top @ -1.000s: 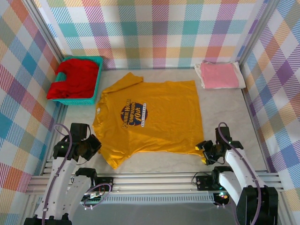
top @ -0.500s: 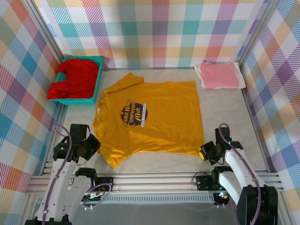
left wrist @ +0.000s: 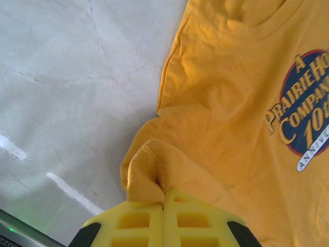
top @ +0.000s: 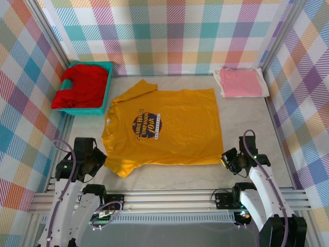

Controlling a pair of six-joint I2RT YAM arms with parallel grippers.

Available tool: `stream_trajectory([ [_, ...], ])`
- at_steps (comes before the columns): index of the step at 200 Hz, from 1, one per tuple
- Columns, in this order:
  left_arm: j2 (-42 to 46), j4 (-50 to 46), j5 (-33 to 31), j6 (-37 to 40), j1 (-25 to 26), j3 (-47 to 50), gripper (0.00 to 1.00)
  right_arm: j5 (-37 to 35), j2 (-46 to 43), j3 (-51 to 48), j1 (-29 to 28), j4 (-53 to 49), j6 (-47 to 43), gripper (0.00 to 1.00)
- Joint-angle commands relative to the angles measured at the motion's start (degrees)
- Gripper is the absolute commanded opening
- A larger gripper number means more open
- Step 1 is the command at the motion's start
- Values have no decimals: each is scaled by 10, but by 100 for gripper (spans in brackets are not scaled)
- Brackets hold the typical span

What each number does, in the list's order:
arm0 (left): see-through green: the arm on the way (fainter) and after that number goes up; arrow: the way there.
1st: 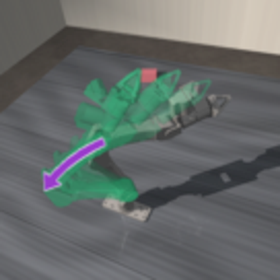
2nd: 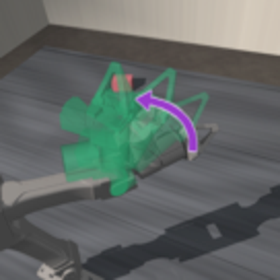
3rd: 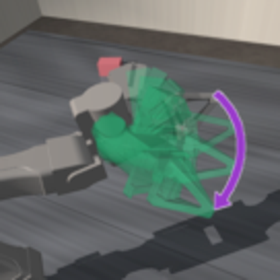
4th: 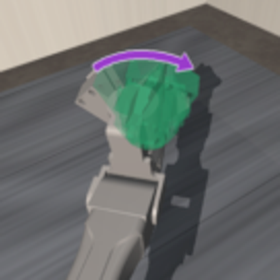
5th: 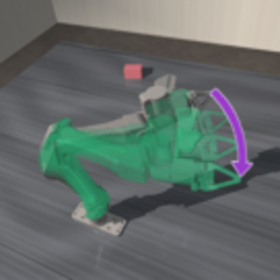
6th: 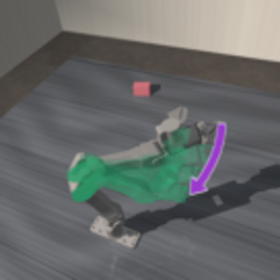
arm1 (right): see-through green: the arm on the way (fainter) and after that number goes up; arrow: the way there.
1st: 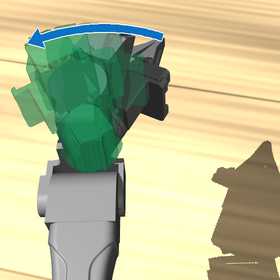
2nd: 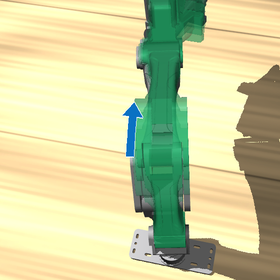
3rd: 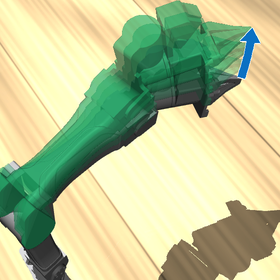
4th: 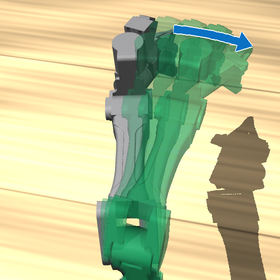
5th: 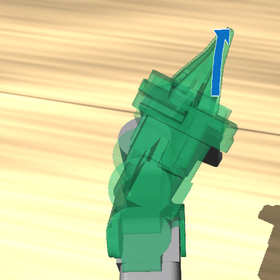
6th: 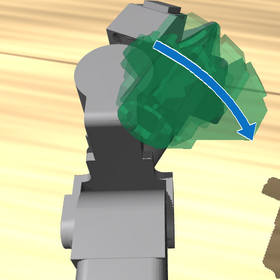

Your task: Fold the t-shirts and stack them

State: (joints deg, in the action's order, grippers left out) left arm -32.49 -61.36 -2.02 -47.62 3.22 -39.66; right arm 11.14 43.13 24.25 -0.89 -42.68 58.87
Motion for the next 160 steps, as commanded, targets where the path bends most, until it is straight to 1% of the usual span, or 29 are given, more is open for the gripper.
stream_trajectory([
  [1,20,-8,-21,-12,-3,-4,0,-12,-6,28,-2,-46,-27,0],
  [28,11,-12,-12,-4,-3,-34,0,-27,2,81,-2,-80,-64,0],
  [46,19,-28,-33,23,-3,-78,0,-45,-2,105,-2,-101,-79,0],
  [65,43,-51,-67,37,-3,-118,0,-40,-2,109,-2,-100,-79,0],
  [86,67,-61,-85,57,-3,-135,0,-30,1,104,-2,-88,-77,0],
  [105,53,-60,-59,67,-3,-131,0,-29,4,105,-2,-82,-78,0],
  [131,35,-14,-13,73,-3,-91,0,-30,15,111,-2,-72,-93,0],
  [160,-20,29,17,87,-3,-64,0,-25,58,126,-2,-47,-122,0],
])
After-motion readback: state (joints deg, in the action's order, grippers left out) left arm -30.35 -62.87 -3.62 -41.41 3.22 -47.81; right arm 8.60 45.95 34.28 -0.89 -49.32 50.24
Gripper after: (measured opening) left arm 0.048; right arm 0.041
